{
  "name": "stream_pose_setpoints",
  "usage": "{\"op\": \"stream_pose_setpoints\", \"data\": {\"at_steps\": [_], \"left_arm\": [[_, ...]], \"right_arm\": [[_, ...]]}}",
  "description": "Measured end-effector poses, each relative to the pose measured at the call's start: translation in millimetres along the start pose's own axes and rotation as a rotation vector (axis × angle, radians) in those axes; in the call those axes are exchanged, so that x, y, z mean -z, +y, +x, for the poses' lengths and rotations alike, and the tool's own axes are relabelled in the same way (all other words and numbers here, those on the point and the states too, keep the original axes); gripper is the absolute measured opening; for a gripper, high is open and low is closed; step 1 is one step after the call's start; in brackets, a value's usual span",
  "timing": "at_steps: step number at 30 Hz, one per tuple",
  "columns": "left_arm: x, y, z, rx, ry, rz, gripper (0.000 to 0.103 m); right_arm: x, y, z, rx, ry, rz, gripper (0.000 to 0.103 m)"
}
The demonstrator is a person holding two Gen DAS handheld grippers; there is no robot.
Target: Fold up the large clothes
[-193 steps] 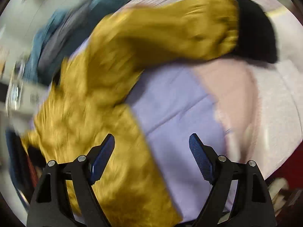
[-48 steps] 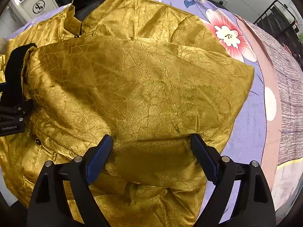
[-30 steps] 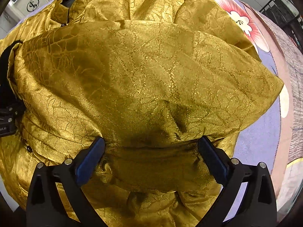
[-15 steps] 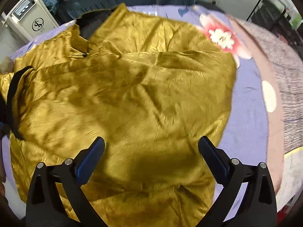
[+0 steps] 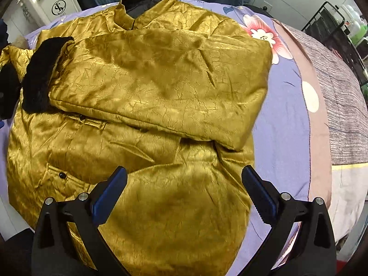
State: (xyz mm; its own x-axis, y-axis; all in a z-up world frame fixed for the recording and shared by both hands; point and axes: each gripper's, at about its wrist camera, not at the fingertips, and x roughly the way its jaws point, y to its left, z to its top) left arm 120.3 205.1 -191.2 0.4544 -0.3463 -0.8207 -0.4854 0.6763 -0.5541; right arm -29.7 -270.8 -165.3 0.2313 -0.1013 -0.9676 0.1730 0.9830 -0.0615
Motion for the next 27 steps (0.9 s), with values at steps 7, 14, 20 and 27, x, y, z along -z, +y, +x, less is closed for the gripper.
{"op": "stream_pose_setpoints", "data": {"at_steps": [7, 14, 20, 27], "left_arm": [[-14.3, 10.4, 17.6, 0.160, -0.038, -0.200, 0.084], [-35.3, 17.6, 31.2, 0.194, -0.075, -0.333, 0.031], [-40.9, -41.5, -19.2, -0.078, -0.186, 0.089, 0.011], [-35.4, -109.6, -168.9, -0.175, -0.506, 0.439, 0.010]], "right_arm": [[17.9, -0.1, -11.8, 0.063, -0.007, -0.028, 0.098], [35.8, 2.1, -20.2, 0.079, -0.008, -0.024, 0.098], [40.3, 6.2, -23.8, 0.088, -0.022, -0.035, 0.098], [28.8, 12.7, -31.1, 0.049, -0.048, -0.040, 0.098]]}}
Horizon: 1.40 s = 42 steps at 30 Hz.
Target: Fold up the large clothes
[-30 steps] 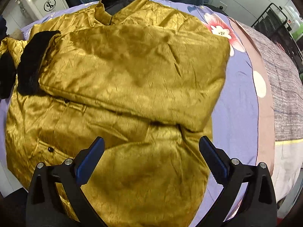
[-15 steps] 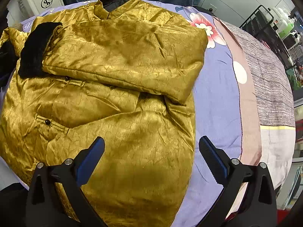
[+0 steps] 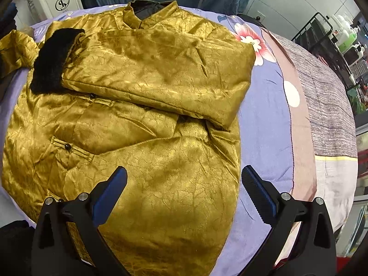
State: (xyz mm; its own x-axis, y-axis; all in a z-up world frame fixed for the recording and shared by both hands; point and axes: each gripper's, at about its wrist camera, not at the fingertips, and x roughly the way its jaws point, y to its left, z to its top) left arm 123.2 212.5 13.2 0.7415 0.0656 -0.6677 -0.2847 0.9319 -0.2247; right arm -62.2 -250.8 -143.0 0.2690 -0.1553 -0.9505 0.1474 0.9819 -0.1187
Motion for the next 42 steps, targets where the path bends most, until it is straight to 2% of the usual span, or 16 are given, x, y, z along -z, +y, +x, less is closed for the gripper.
{"op": "stream_pose_setpoints", "data": {"at_steps": [2, 4, 7, 9, 14, 16, 19, 21, 25, 27, 30, 33, 37, 39, 41, 42], "left_arm": [[-24.2, -2.1, -32.7, -0.010, -0.082, 0.066, 0.010], [-42.6, -0.5, -51.5, -0.002, -0.118, 0.076, 0.010], [-49.1, 6.0, -67.2, 0.000, -0.137, 0.050, 0.010], [-54.6, 8.0, -66.3, -0.028, -0.161, 0.057, 0.010], [-65.3, 33.2, -66.0, -0.030, -0.131, 0.034, 0.010], [-70.1, 20.0, -71.2, 0.015, -0.103, 0.107, 0.010], [-70.2, -36.3, -59.9, 0.065, -0.074, 0.299, 0.010], [-61.7, -88.8, -55.9, 0.143, -0.071, 0.421, 0.010], [-24.3, -186.7, -45.5, 0.359, -0.003, 0.558, 0.010], [15.5, -238.9, -36.1, 0.486, 0.081, 0.617, 0.009], [85.3, -297.9, -19.2, 0.594, 0.233, 0.689, 0.009], [152.6, -336.5, 0.8, 0.605, 0.361, 0.757, 0.009], [210.5, -355.3, 25.4, 0.591, 0.506, 0.782, 0.010], [222.9, -352.0, 31.4, 0.571, 0.545, 0.783, 0.029], [224.2, -337.9, 30.5, 0.556, 0.525, 0.777, 0.072], [221.2, -328.1, 28.4, 0.555, 0.496, 0.764, 0.078]], "right_arm": [[-4.7, 2.4, -1.1, -0.019, -0.006, 0.001, 0.098], [-10.5, 5.9, -1.9, -0.039, -0.012, 0.002, 0.098], [-18.7, 11.0, -4.6, -0.060, -0.025, 0.001, 0.098], [-22.9, 12.8, -7.9, -0.080, -0.034, 0.007, 0.098], [-25.6, 10.8, -10.6, -0.101, -0.038, 0.023, 0.098], [-23.8, 7.5, -8.5, -0.108, -0.027, 0.038, 0.098], [-19.9, 1.7, -6.4, -0.115, -0.023, 0.064, 0.098], [-17.5, -1.8, -4.8, -0.117, -0.017, 0.078, 0.098], [-12.7, -14.8, -5.0, -0.125, -0.015, 0.132, 0.098], [-9.1, -23.5, -7.0, -0.116, -0.020, 0.158, 0.098], [-1.4, -38.9, -6.2, -0.103, -0.011, 0.197, 0.098], [9.5, -56.5, -1.3, -0.092, 0.016, 0.248, 0.098], [18.6, -73.3, 7.4, -0.104, 0.051, 0.316, 0.098], [18.1, -77.5, 9.9, -0.122, 0.057, 0.341, 0.098], [12.4, -78.1, 9.4, -0.147, 0.045, 0.347, 0.098], [5.8, -76.3, 7.8, -0.163, 0.030, 0.342, 0.098]]}}
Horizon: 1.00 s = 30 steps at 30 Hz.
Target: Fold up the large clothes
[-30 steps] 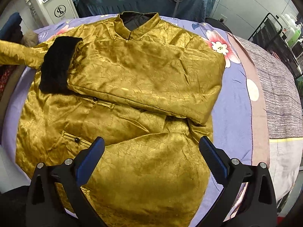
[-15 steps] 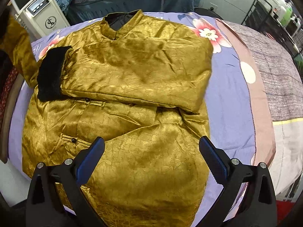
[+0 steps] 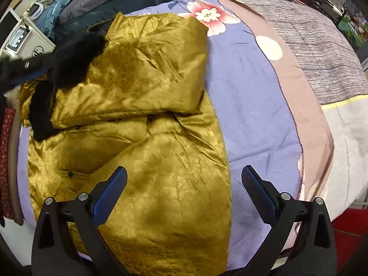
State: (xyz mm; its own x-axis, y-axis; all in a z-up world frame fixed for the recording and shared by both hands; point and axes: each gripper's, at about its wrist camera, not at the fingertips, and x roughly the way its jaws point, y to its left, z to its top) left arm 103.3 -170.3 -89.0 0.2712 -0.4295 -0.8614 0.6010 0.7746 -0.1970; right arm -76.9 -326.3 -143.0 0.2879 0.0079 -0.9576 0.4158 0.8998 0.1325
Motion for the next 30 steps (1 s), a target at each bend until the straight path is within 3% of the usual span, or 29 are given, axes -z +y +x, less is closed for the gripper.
{"op": "stream_pose_setpoints", "data": {"at_steps": [2, 6, 11, 15, 18, 20, 22, 24, 27, 30], "left_arm": [[8.9, 15.0, -10.5, -0.024, -0.027, -0.019, 0.087], [33.5, 70.6, -27.3, -0.170, -0.008, -0.111, 0.087], [77.4, 145.6, -50.4, -0.358, 0.036, -0.236, 0.087], [114.9, 188.2, -80.4, -0.402, 0.044, -0.375, 0.087], [135.6, 201.3, -93.2, -0.423, 0.053, -0.441, 0.087], [143.2, 202.8, -93.6, -0.425, 0.060, -0.473, 0.087], [151.0, 204.1, -93.8, -0.430, 0.067, -0.497, 0.087], [154.8, 202.7, -90.2, -0.421, 0.075, -0.508, 0.087], [152.1, 196.7, -83.2, -0.415, 0.085, -0.495, 0.088], [143.8, 189.6, -74.2, -0.417, 0.097, -0.461, 0.091]], "right_arm": [[-13.5, 12.7, -1.2, -0.050, -0.017, -0.023, 0.098], [-48.1, 50.2, 5.5, -0.204, -0.012, -0.043, 0.098], [-103.1, 125.3, 28.9, -0.415, 0.025, -0.084, 0.094], [-140.5, 174.3, 59.1, -0.424, 0.029, -0.131, 0.086], [-157.6, 189.6, 92.2, -0.434, 0.099, -0.071, 0.068], [-163.0, 195.9, 105.9, -0.462, 0.131, -0.028, 0.045], [-166.7, 203.8, 110.9, -0.477, 0.138, -0.004, 0.035], [-169.7, 211.8, 106.6, -0.486, 0.130, 0.004, 0.018], [-178.9, 217.5, 83.3, -0.553, 0.083, -0.001, 0.012], [-195.8, 220.3, 38.3, -0.702, 0.042, 0.031, 0.010]]}}
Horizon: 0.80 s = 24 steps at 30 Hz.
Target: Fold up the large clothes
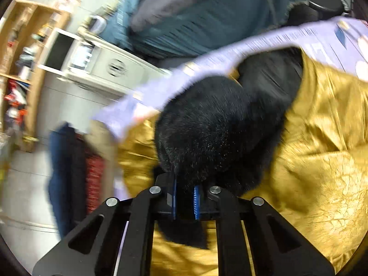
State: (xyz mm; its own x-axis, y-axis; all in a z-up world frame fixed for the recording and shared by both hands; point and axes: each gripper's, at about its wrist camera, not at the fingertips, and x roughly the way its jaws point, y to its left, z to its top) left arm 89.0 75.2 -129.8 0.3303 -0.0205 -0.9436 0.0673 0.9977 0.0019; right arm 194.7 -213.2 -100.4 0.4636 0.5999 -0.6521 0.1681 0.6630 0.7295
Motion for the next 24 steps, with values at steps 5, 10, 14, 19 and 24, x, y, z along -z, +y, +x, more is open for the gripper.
{"op": "stream_pose_setpoints", "data": {"at_steps": [5, 10, 14, 19, 24], "left_arm": [[-12.0, -21.4, 1.0, 0.025, -0.010, 0.059, 0.091], [-27.4, -34.3, -9.5, 0.026, -0.053, 0.091, 0.092], [-34.6, -29.8, -16.0, 0.061, -0.060, 0.081, 0.096], [-37.4, -33.6, -12.1, -0.004, -0.066, 0.168, 0.096], [-53.7, -50.9, -5.6, 0.010, -0.057, 0.216, 0.096]], "right_arm": [[-14.2, 83.2, -62.3, -0.178, -0.038, -0.188, 0.008], [2.4, 88.8, -100.5, -0.115, -0.030, -0.320, 0.008], [18.1, 26.1, -117.6, 0.038, 0.002, -0.278, 0.007], [48.9, -81.0, -113.8, 0.257, 0.089, -0.155, 0.007], [72.7, -133.4, -93.8, 0.399, 0.130, -0.070, 0.025]]}}
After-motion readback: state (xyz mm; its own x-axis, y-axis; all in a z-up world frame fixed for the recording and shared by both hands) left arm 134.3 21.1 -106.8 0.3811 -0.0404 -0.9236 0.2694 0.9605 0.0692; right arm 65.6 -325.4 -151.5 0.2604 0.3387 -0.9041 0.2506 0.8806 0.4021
